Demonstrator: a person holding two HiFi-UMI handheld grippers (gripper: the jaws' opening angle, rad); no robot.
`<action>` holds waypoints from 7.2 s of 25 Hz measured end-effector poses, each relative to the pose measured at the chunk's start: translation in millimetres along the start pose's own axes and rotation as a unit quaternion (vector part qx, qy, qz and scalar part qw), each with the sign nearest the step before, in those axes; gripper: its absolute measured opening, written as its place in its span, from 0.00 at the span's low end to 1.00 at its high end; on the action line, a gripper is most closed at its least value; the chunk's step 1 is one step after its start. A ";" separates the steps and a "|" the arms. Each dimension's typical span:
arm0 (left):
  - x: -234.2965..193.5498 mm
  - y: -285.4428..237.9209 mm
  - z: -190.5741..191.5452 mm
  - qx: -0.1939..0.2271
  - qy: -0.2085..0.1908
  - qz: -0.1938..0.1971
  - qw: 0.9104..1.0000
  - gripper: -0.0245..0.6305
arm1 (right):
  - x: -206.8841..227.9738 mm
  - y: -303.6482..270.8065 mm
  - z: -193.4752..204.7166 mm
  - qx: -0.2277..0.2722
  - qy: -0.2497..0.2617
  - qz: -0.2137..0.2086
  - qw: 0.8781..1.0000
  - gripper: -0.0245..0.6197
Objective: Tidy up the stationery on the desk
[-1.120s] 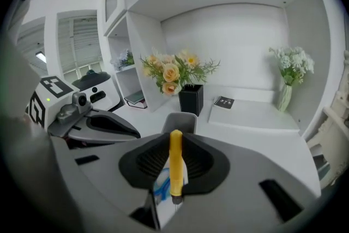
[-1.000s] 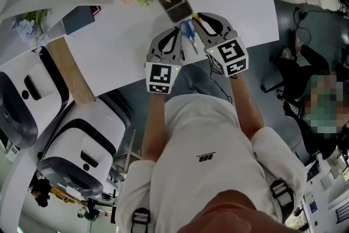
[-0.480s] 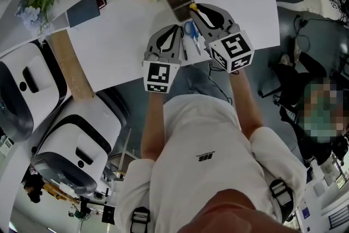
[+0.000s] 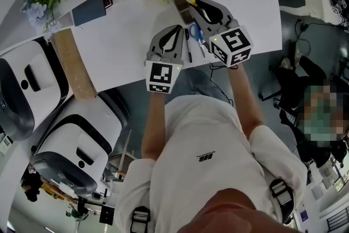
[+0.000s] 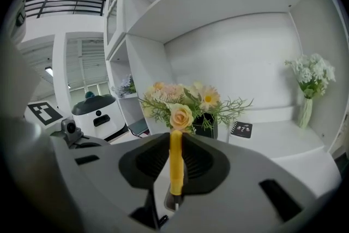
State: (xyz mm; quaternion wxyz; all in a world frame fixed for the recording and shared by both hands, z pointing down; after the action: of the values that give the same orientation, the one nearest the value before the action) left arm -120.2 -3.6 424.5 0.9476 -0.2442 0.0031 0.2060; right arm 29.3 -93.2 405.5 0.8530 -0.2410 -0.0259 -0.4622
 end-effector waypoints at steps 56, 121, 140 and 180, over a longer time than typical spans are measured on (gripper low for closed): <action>15.9 -37.0 43.5 -0.065 -0.015 0.053 0.996 0.04 | 4.3 30.1 125.8 -0.142 -0.063 0.047 0.987 0.15; 18.0 -32.3 41.2 -0.059 -0.018 0.053 0.997 0.04 | -5.5 25.5 103.4 -0.154 -0.067 0.068 0.983 0.13; 12.9 -26.1 8.0 -0.026 -0.022 0.035 0.999 0.04 | 2.9 33.6 27.6 -0.064 -0.048 0.041 0.996 0.13; -1.0 -16.9 14.7 -0.027 0.012 -0.019 0.999 0.04 | -2.2 -18.7 52.1 -0.132 0.052 -0.027 0.990 0.22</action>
State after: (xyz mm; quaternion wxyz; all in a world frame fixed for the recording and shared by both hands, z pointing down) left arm -116.0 -10.6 445.4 0.9443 -0.2719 0.0044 0.1851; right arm 22.4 -77.3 458.1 0.8013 -0.3262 0.0727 -0.4962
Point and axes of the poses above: the fingertips, and each gripper's own axes: y backward along the fingers, x to its right, z out of its underside, the point moved 10 cm from there along y, backward along the fingers, and after that the axes turned 8 degrees about -z, right-handed, at the moved point
